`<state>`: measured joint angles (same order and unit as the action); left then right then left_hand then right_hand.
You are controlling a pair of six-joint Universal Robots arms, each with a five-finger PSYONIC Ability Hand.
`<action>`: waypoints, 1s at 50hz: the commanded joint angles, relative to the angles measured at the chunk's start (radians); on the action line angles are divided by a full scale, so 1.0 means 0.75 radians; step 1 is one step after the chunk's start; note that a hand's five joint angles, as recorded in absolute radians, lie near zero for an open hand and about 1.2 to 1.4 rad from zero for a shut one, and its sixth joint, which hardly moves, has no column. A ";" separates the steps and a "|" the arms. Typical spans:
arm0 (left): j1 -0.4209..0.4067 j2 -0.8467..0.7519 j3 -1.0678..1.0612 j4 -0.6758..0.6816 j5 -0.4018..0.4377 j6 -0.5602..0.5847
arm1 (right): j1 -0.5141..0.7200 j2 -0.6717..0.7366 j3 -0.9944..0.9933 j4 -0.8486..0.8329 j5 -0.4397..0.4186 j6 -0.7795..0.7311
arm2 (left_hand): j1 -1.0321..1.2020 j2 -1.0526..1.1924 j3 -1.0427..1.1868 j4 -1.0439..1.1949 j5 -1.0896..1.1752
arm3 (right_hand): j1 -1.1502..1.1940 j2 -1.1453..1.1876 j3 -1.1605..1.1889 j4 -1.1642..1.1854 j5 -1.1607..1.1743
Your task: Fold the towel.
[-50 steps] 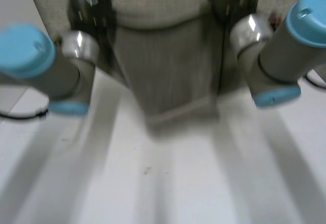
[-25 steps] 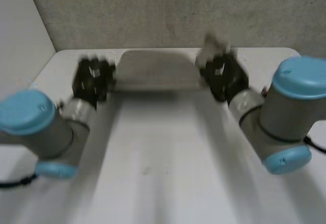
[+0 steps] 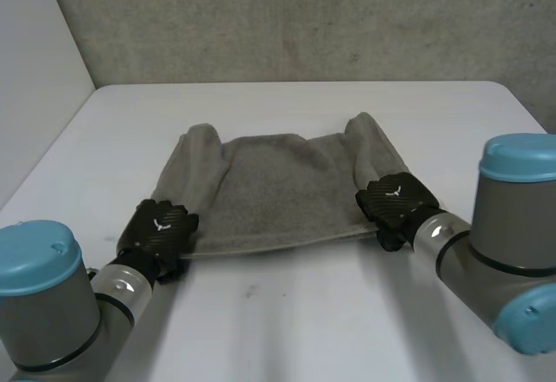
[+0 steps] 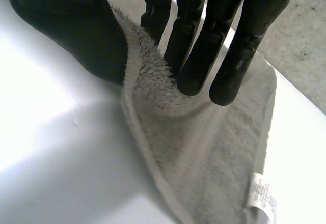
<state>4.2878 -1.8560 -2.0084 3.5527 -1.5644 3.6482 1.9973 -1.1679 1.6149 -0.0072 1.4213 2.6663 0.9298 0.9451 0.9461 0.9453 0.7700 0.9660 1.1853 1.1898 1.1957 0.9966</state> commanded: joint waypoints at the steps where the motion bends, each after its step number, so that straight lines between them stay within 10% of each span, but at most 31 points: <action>1: 0.040 -0.047 -0.014 0.133 0.000 -0.007 | -0.029 -0.071 0.072 -0.001 -0.146 0.110 | 0.004 -0.016 -0.018 -0.017 -0.016 | 0.574 0.281 0.275 0.267 0.300; 12: 0.167 -0.080 -0.020 0.205 -0.004 -0.009 | -0.068 -0.132 0.095 0.005 -0.148 0.129 | 0.043 0.023 0.021 0.022 0.024 | 0.574 0.281 0.275 0.267 0.300; 17: 0.186 -0.039 -0.026 0.198 -0.006 -0.009 | -0.074 -0.210 0.076 0.050 -0.150 0.114 | 0.622 0.602 0.600 0.601 0.602 | 0.574 0.281 0.275 0.267 0.300; 30: 0.108 0.711 0.182 -0.024 0.012 -0.007 | -0.072 -0.531 -0.277 0.379 -0.140 -0.151 | 0.622 0.602 0.600 0.601 0.602 | 0.574 0.281 0.275 0.267 0.300; 41: 0.141 0.526 0.593 -0.715 0.014 -0.005 | -0.096 -0.413 -0.592 0.780 -0.122 -0.376 | 0.622 0.602 0.600 0.601 0.602 | 0.574 0.281 0.275 0.267 0.300; 50: 0.186 0.125 0.661 -0.894 0.012 0.010 | -0.074 -0.099 -0.623 0.803 0.017 -0.487 | 0.622 0.602 0.600 0.601 0.602 | 0.574 0.281 0.275 0.267 0.300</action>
<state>4.4119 -1.5601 -1.5370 2.9460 -1.5538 3.6491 1.9303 -1.4025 1.1548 0.5953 1.3650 2.3365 1.1822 1.2172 1.2156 1.2174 1.0318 0.9660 1.1853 1.1898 1.1957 0.9978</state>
